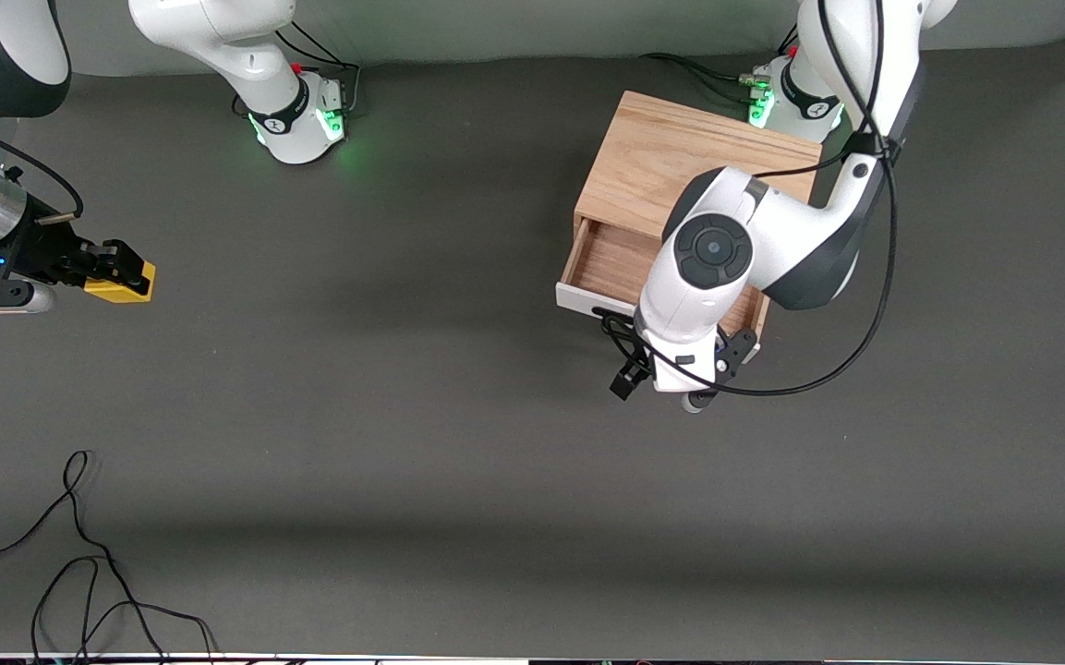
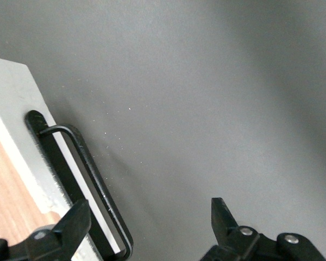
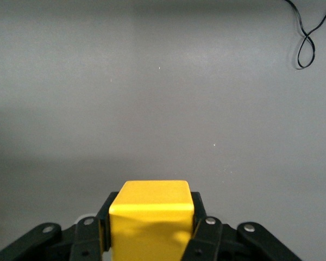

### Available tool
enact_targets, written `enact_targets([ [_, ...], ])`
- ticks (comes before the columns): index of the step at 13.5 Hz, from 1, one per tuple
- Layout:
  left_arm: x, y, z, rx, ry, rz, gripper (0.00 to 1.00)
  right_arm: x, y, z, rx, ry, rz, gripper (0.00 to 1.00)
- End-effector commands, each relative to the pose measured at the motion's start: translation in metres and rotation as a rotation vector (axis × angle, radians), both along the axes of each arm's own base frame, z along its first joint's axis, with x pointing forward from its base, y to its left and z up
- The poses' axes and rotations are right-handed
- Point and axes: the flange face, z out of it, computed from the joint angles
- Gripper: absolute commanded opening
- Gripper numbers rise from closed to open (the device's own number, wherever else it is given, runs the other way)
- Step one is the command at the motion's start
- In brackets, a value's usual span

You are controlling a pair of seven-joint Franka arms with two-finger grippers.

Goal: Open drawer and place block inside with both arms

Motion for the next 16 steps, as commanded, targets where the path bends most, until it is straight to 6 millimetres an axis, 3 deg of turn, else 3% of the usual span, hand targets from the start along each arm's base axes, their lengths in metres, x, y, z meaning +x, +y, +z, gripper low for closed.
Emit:
enact_targets([
  [1, -0.01, 0.017, 0.056, 0.047, 0.018, -0.02, 0.99, -0.006, 0.0, 0.005, -0.017, -0.017, 0.0, 0.36],
  [2, -0.01, 0.036, 0.081, 0.068, 0.052, -0.066, 0.99, -0.006, 0.0, 0.005, -0.017, -0.017, 0.002, 0.36],
  [6, -0.046, 0.116, 0.178, 0.121, 0.167, -0.368, 0.99, -0.007, 0.002, 0.006, -0.017, -0.018, 0.005, 0.36],
  [9, -0.064, 0.183, 0.226, 0.13, 0.189, -0.579, 0.99, -0.01, 0.013, 0.008, -0.018, -0.011, -0.009, 0.36],
  [10, -0.067, 0.203, 0.238, 0.129, 0.186, -0.654, 0.99, -0.013, 0.033, 0.011, -0.017, -0.012, -0.015, 0.36],
  [13, -0.062, 0.254, 0.251, 0.106, 0.137, -0.804, 1.0, -0.019, 0.06, 0.01, -0.017, 0.005, -0.056, 0.36],
  [16, -0.041, 0.292, 0.231, 0.097, 0.06, -0.928, 1.0, -0.031, 0.117, 0.011, -0.023, 0.015, -0.114, 0.36],
])
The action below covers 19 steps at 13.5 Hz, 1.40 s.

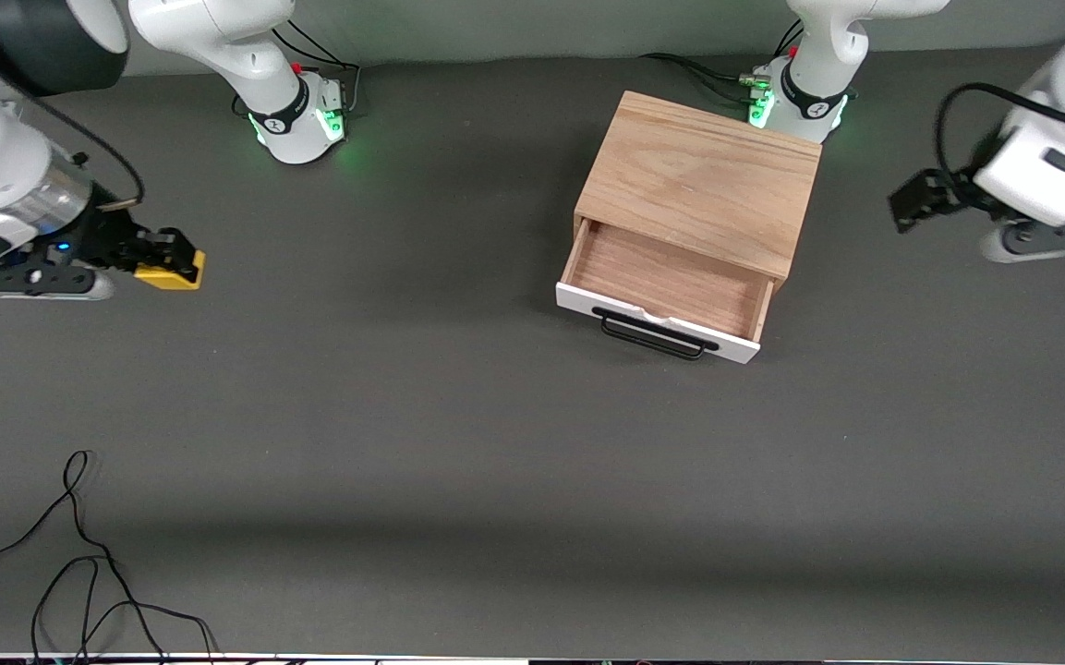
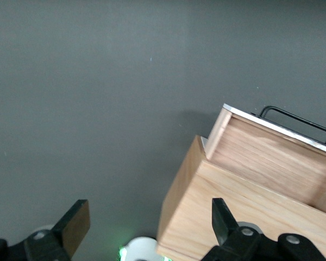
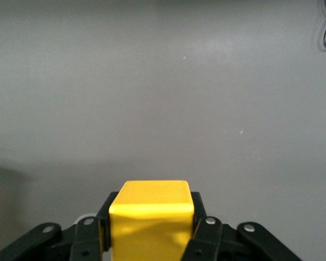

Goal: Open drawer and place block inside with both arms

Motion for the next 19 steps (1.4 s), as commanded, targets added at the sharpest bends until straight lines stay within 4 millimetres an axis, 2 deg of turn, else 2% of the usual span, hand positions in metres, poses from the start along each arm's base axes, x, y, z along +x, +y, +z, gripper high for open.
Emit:
enact_targets([
  [1, 0.009, 0.013, -0.025, -0.018, -0.043, -0.099, 1.0, -0.021, 0.054, 0.004, -0.018, -0.005, -0.054, 0.36],
  [5, 0.008, 0.008, -0.027, -0.017, -0.033, -0.099, 1.0, -0.042, 0.149, 0.0, -0.002, -0.029, -0.108, 0.36],
  [7, 0.008, 0.011, -0.029, -0.017, -0.022, -0.094, 1.0, -0.05, 0.214, -0.007, -0.003, -0.045, -0.166, 0.36],
  [11, 0.007, 0.009, -0.03, -0.023, -0.009, -0.096, 1.0, -0.052, 0.347, -0.023, -0.004, -0.087, -0.289, 0.36],
  [13, 0.006, 0.01, -0.032, -0.025, -0.001, -0.096, 1.0, -0.058, 0.406, -0.042, -0.003, -0.106, -0.347, 0.36],
  [15, -0.001, 0.012, -0.03, -0.056, -0.007, -0.097, 1.0, -0.059, 0.456, -0.063, 0.007, -0.125, -0.408, 0.36],
  [16, -0.012, 0.011, -0.027, -0.055, -0.025, -0.1, 1.0, -0.061, 0.477, -0.072, 0.019, -0.129, -0.432, 0.36],
  [17, -0.019, 0.009, -0.031, -0.054, -0.04, -0.103, 1.0, -0.07, 0.5, -0.084, 0.033, -0.117, -0.44, 0.35],
  [19, -0.022, 0.019, -0.033, -0.058, -0.045, -0.088, 1.0, -0.071, 0.523, -0.108, 0.038, -0.107, -0.463, 0.35],
])
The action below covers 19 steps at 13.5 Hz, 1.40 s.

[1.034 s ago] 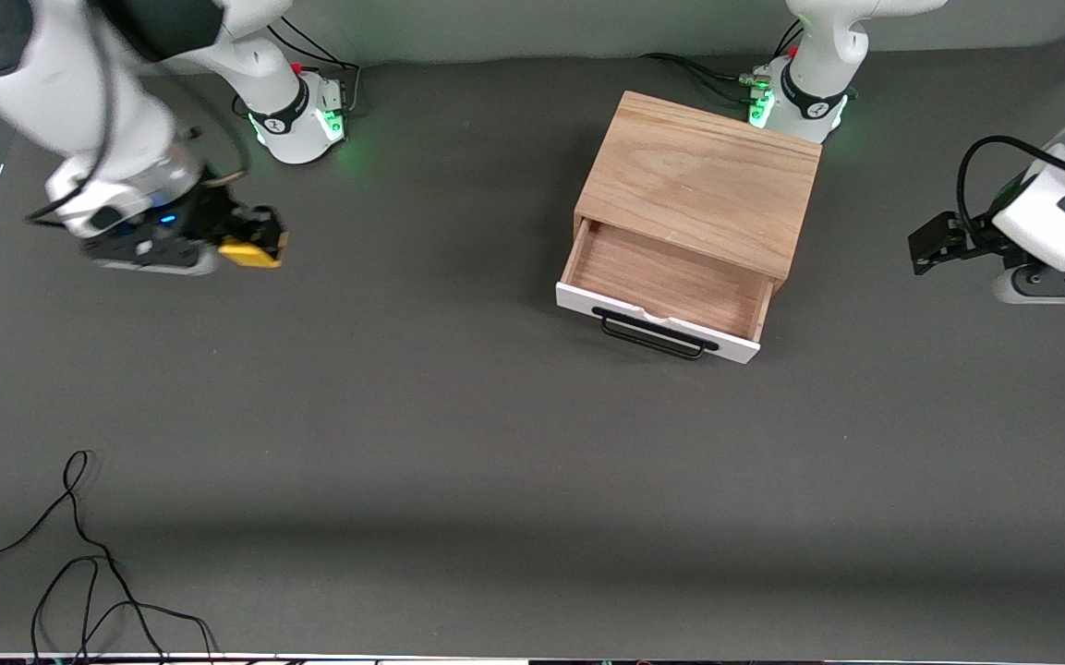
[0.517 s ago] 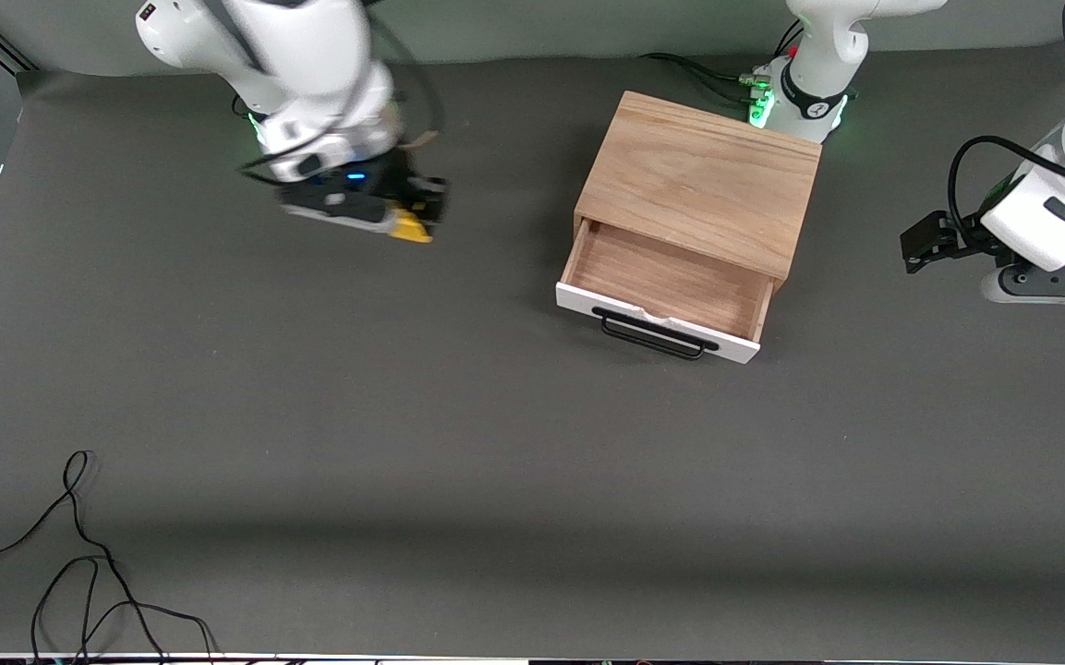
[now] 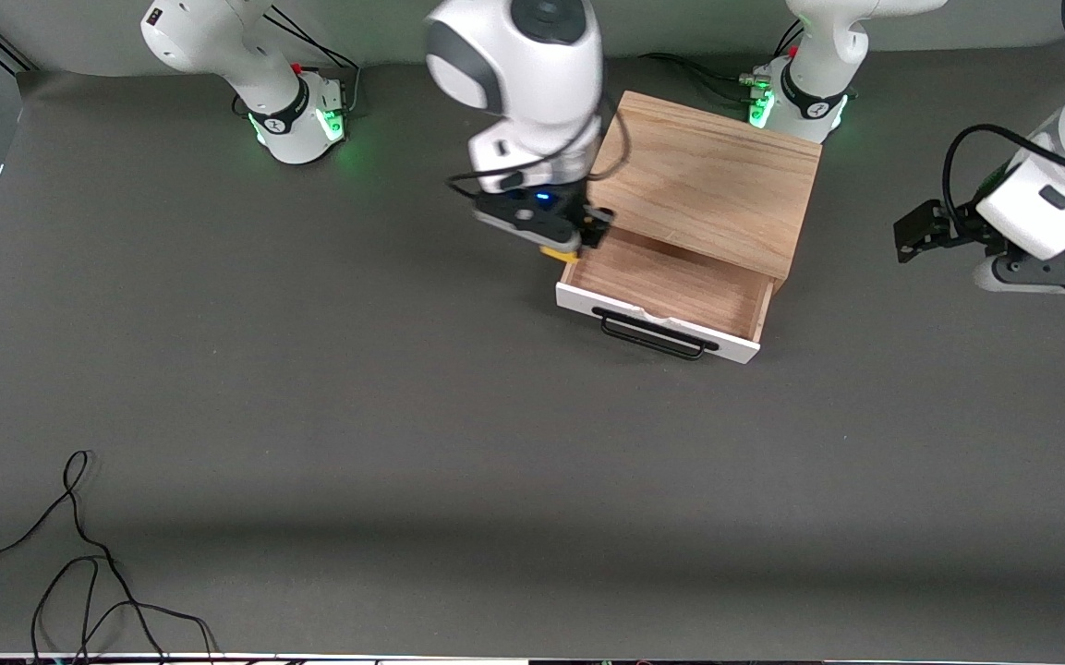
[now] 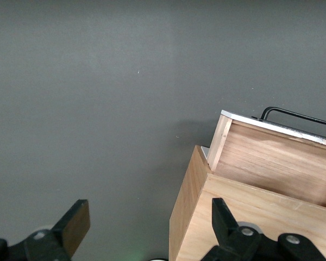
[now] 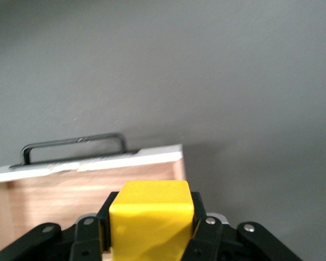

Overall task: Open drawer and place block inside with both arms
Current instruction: 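Carry the yellow cube with the right gripper over the open drawer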

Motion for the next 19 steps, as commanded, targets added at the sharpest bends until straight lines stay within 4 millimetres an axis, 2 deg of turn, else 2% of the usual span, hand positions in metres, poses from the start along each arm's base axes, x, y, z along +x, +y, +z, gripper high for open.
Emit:
enact_targets([
  [1, -0.018, 0.011, 0.0, -0.017, -0.023, -0.012, 1.0, 0.007, 0.032, -0.02, 0.012, -0.01, -0.046, 0.35],
  [2, -0.018, 0.012, 0.0, -0.018, -0.022, -0.021, 1.0, -0.002, 0.041, -0.028, 0.012, -0.005, -0.027, 0.35],
  [10, -0.017, 0.013, -0.003, -0.014, -0.009, -0.018, 1.0, -0.012, 0.059, -0.099, -0.043, 0.024, 0.0, 0.35],
  [19, -0.01, 0.013, -0.01, -0.015, 0.001, -0.018, 1.0, -0.011, 0.071, -0.155, -0.038, 0.013, 0.016, 0.35],
])
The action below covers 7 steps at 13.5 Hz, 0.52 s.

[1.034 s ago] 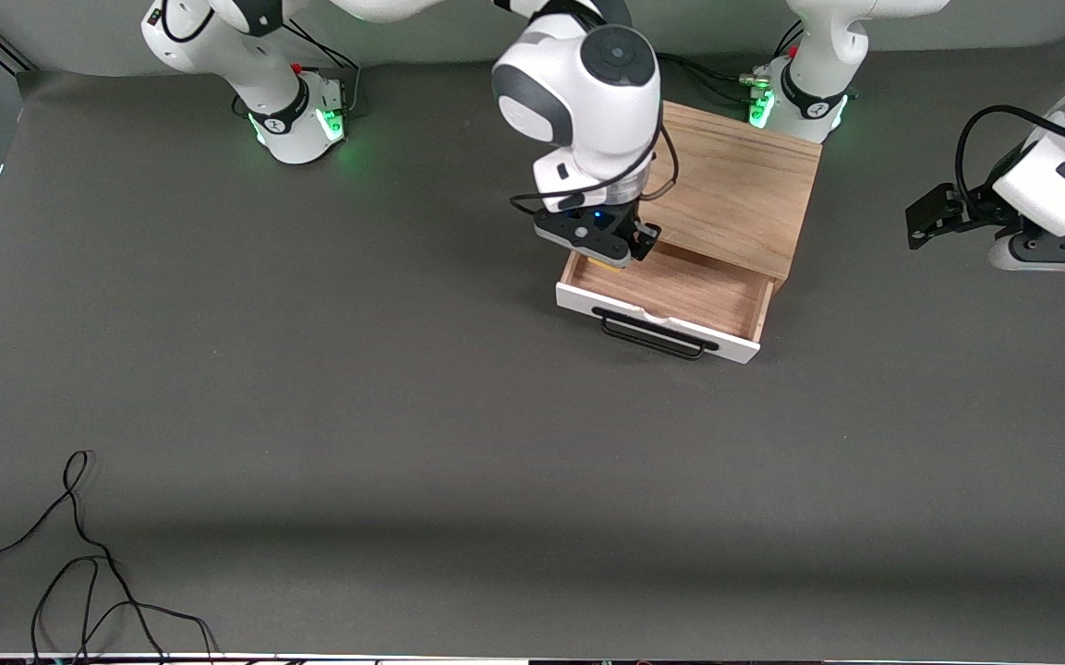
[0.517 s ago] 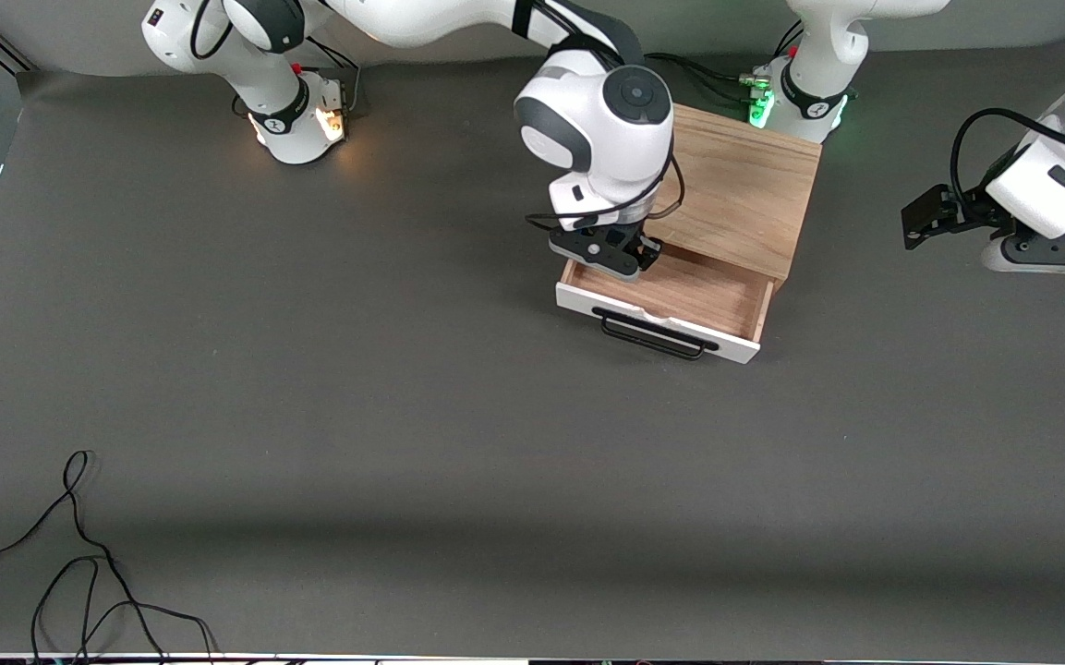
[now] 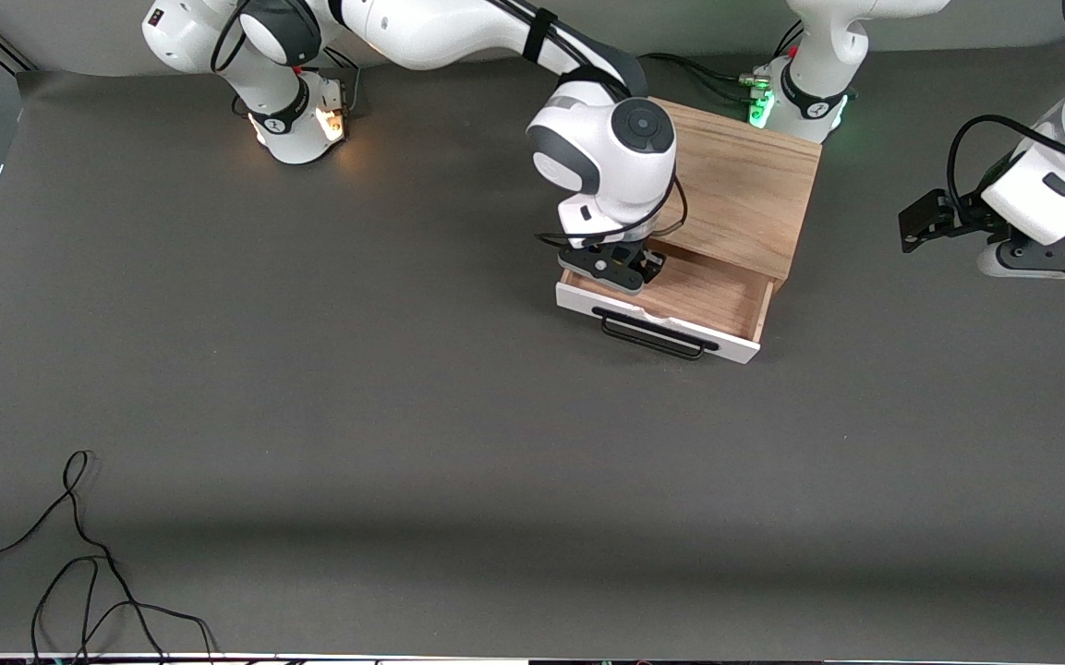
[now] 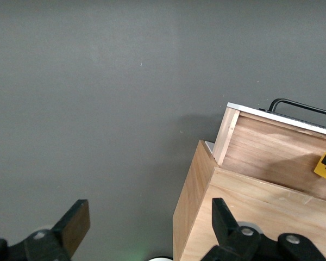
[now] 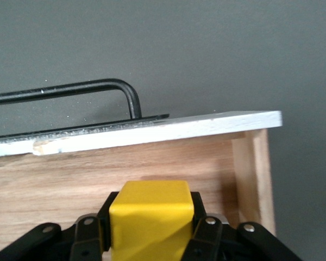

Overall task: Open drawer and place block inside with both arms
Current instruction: 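Carry the yellow cube with the right gripper over the open drawer, then lower the cube into the drawer and open the right gripper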

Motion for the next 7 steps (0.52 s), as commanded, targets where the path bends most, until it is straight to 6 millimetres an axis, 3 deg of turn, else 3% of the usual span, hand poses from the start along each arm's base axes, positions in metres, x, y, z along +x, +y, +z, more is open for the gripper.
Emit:
enact_targets([
  [1, -0.003, 0.001, 0.001, -0.009, -0.007, -0.012, 1.0, 0.0, 0.009, -0.011, 0.007, -0.03, -0.01, 0.35],
  [2, -0.003, 0.0, 0.001, -0.009, -0.007, -0.013, 1.0, 0.0, 0.009, -0.011, 0.009, -0.031, -0.01, 0.4],
  [4, -0.001, 0.001, 0.001, -0.008, -0.013, -0.012, 1.0, 0.0, 0.009, -0.011, 0.008, -0.03, -0.013, 0.9],
  [5, -0.002, -0.001, 0.001, -0.009, -0.01, -0.015, 1.0, 0.0, 0.009, -0.011, 0.007, -0.03, -0.012, 1.0],
  [7, -0.002, -0.001, 0.001, -0.007, -0.007, -0.015, 1.0, 0.0, 0.009, -0.001, 0.017, -0.034, -0.011, 1.0],
])
